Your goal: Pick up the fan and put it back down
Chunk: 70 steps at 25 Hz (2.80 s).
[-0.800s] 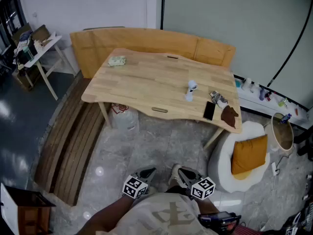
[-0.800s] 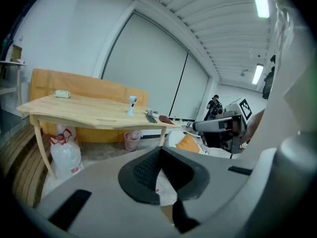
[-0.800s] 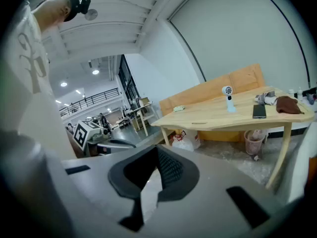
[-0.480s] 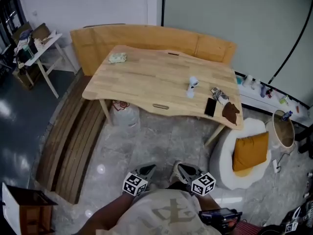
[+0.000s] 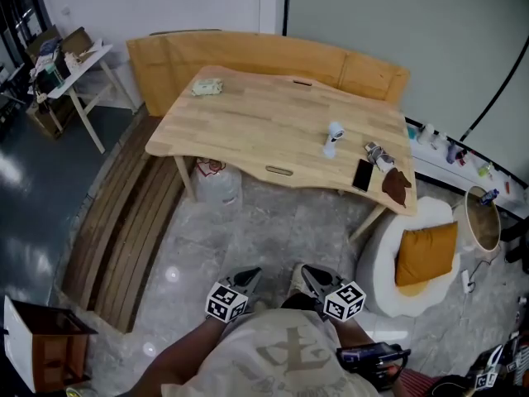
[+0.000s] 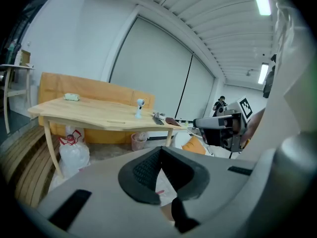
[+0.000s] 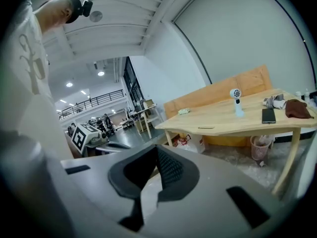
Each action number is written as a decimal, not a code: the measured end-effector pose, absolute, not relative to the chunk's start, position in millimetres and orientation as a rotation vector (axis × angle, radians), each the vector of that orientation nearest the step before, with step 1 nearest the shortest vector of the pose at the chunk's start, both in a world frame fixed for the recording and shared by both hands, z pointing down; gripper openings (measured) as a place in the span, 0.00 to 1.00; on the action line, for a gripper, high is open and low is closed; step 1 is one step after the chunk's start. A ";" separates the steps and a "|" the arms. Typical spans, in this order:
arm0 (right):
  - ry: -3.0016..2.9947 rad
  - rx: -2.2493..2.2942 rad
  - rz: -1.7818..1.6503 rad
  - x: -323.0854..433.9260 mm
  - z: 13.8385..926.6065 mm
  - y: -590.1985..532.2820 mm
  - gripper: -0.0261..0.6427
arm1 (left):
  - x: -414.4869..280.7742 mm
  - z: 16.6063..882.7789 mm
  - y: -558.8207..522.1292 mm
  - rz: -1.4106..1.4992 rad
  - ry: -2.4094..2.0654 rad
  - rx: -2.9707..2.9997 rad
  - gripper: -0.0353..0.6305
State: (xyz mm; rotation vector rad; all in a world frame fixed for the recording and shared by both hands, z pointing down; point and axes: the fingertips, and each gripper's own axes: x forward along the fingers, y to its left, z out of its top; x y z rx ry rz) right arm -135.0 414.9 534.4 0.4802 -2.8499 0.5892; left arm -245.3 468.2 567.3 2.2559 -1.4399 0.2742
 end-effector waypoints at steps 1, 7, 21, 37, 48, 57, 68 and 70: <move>-2.844 0.483 0.589 -135.3 534.6 413.8 0.06 | -245.6 567.4 468.3 0.275 -1.441 2.254 0.07; -2.821 0.546 0.599 -120.7 535.9 407.4 0.06 | -232.2 568.7 458.7 0.289 -1.394 2.280 0.07; -2.755 0.795 0.725 -31.5 555.4 352.8 0.06 | -146.7 572.6 380.9 0.406 -1.170 2.387 0.07; -2.737 0.920 0.761 54.8 557.3 240.1 0.06 | -58.8 564.9 266.2 0.478 -1.076 2.447 0.07; -2.743 0.960 0.786 112.9 556.7 178.1 0.06 | -3.0 560.2 204.2 0.508 -1.073 2.437 0.07; -2.727 1.040 0.834 134.6 564.9 150.7 0.06 | 18.7 568.8 165.7 0.529 -1.014 2.443 0.07; -2.680 1.165 0.810 152.1 559.6 77.4 0.06 | 42.7 563.2 69.4 0.496 -0.897 2.536 0.07; -2.674 1.181 0.805 148.2 556.5 59.4 0.06 | 38.5 560.6 51.6 0.494 -0.883 2.542 0.07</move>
